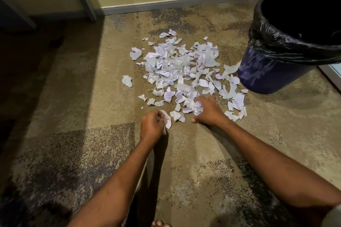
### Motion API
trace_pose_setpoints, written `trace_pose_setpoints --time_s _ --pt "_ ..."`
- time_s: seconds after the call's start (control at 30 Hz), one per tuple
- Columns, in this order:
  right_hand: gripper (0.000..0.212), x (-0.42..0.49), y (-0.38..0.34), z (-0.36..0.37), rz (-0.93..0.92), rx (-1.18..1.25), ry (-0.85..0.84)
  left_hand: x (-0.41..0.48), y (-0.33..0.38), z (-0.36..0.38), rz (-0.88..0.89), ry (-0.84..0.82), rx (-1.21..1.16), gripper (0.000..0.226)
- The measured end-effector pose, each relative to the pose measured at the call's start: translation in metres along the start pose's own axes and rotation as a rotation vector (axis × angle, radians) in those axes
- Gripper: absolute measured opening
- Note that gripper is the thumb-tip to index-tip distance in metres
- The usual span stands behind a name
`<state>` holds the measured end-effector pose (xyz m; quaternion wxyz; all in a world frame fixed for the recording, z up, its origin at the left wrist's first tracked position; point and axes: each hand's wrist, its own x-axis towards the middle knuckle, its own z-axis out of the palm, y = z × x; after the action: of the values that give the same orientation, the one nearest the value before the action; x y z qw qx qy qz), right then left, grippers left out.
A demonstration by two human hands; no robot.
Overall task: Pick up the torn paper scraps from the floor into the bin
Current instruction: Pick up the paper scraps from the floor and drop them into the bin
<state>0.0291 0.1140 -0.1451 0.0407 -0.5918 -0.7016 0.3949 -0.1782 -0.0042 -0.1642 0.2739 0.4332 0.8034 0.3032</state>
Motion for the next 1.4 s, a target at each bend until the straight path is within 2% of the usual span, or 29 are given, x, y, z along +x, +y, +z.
trace_pose_setpoints --time_s 0.13,0.23,0.3,0.43,0.57,0.67,0.83,0.93,1.0,1.23,1.4 --pt "0.063 0.004 -0.006 0.006 -0.035 0.014 0.020 0.007 0.016 0.011 0.006 -0.103 -0.003 0.046" --pt "0.048 0.003 -0.014 0.013 -0.078 -0.014 0.025 0.013 0.033 0.019 0.000 -0.193 0.001 0.059" --pt "0.042 0.002 -0.018 0.021 -0.101 0.030 0.047 0.017 0.041 0.023 -0.026 -0.238 -0.036 0.058" --pt "0.031 -0.008 -0.025 0.031 -0.019 0.331 0.042 0.016 0.047 0.030 -0.084 -0.243 -0.151 0.033" --pt "0.029 -0.019 -0.031 0.020 0.053 0.534 0.041 0.012 0.054 0.029 -0.111 -0.193 -0.331 0.025" --pt "0.033 -0.021 -0.036 0.002 0.063 0.564 0.060 0.015 0.070 0.026 -0.098 -0.190 -0.380 0.030" --pt "0.040 -0.020 -0.045 -0.046 -0.012 0.512 0.153 0.023 0.118 0.013 0.018 -0.176 -0.446 0.013" --pt "0.045 -0.023 -0.054 -0.086 -0.094 0.547 0.225 0.029 0.161 0.000 0.088 -0.167 -0.491 0.017" --pt "0.045 -0.026 -0.059 -0.117 -0.153 0.568 0.275 0.033 0.190 -0.008 0.148 -0.157 -0.513 0.010" --pt "0.042 -0.055 -0.077 -0.232 -0.258 0.685 0.492 0.040 0.317 -0.027 0.318 -0.203 -0.571 0.016" --pt "0.038 -0.061 -0.067 -0.300 -0.216 0.770 0.609 0.038 0.394 -0.020 0.316 -0.389 -0.664 0.015"
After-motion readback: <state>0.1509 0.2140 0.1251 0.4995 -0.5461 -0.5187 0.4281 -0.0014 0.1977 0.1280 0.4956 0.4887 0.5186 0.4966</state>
